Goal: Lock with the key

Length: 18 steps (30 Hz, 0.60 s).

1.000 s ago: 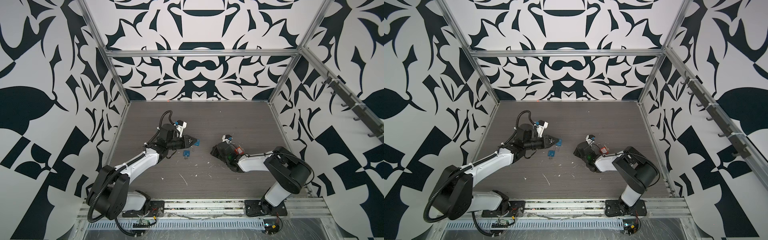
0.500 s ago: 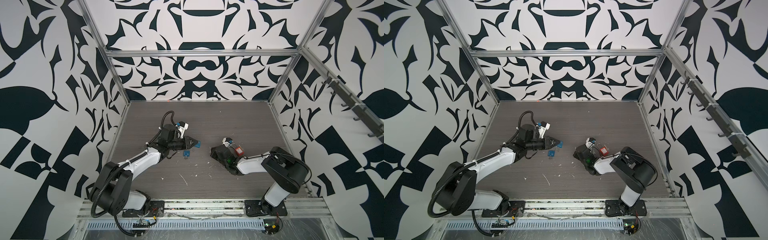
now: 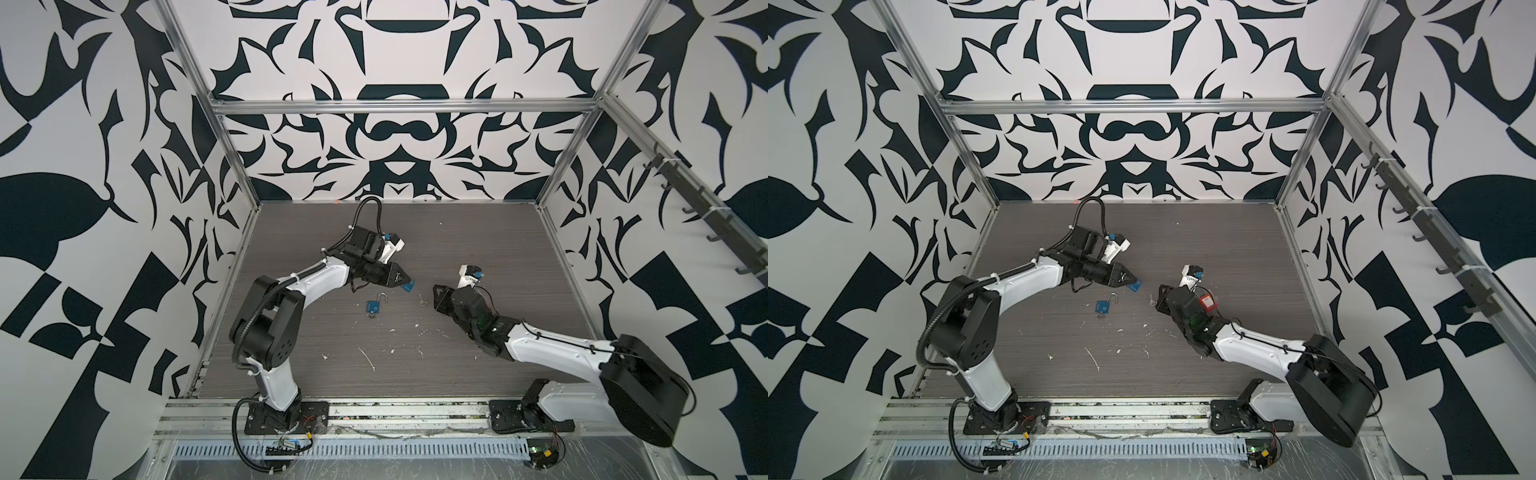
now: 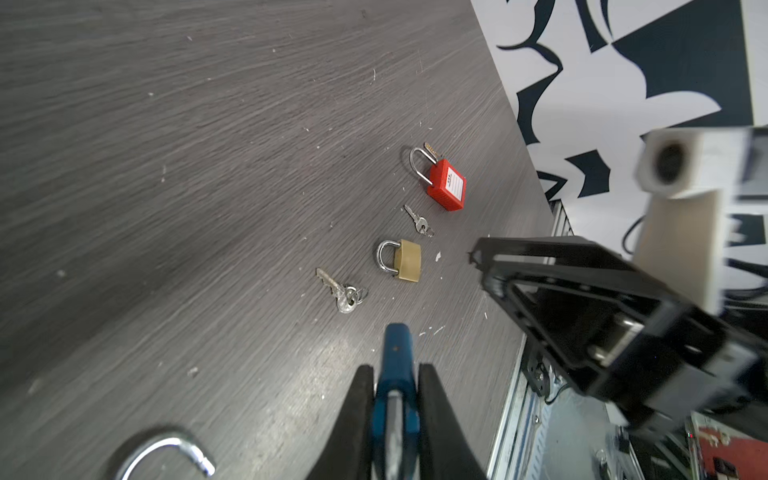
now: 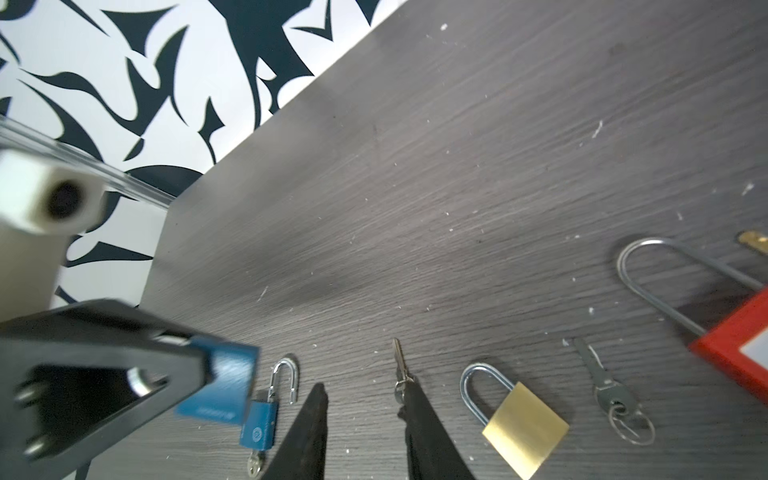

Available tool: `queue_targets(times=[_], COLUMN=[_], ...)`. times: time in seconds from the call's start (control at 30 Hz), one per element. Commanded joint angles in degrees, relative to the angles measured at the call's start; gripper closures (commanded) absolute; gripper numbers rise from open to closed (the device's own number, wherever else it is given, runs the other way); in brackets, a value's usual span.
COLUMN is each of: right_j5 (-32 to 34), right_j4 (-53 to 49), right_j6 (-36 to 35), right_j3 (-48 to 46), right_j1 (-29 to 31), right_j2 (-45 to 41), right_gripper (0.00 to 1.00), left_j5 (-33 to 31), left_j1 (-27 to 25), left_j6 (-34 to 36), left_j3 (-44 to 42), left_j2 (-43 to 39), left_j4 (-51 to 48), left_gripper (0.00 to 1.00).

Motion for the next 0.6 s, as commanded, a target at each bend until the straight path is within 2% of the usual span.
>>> queue_targets(times=[0.0, 0.27, 0.57], right_j5=[1.3, 1.7, 0.6], right_j4=[-4.7, -6.3, -4.3], right_j6=[-6.4, -8.9, -9.0], right_j3=[-1.7, -3.4, -3.4], right_j1=[0.2, -0.1, -0.8], right_j2=[-4.3, -8.1, -6.0], right_gripper=[0.67, 0.69, 0.70], left_j5=[2.8, 3.8, 5.5], left_j1=[-2.1, -3.6, -3.7], left_j6=[14.2, 24.6, 30.8], left_j3=[7.1, 21.2, 30.3], left_j2=[5.5, 18.3, 27.3], left_j4=[-17.1, -34.5, -45.8], left_gripper=[1.00, 1.00, 0.98])
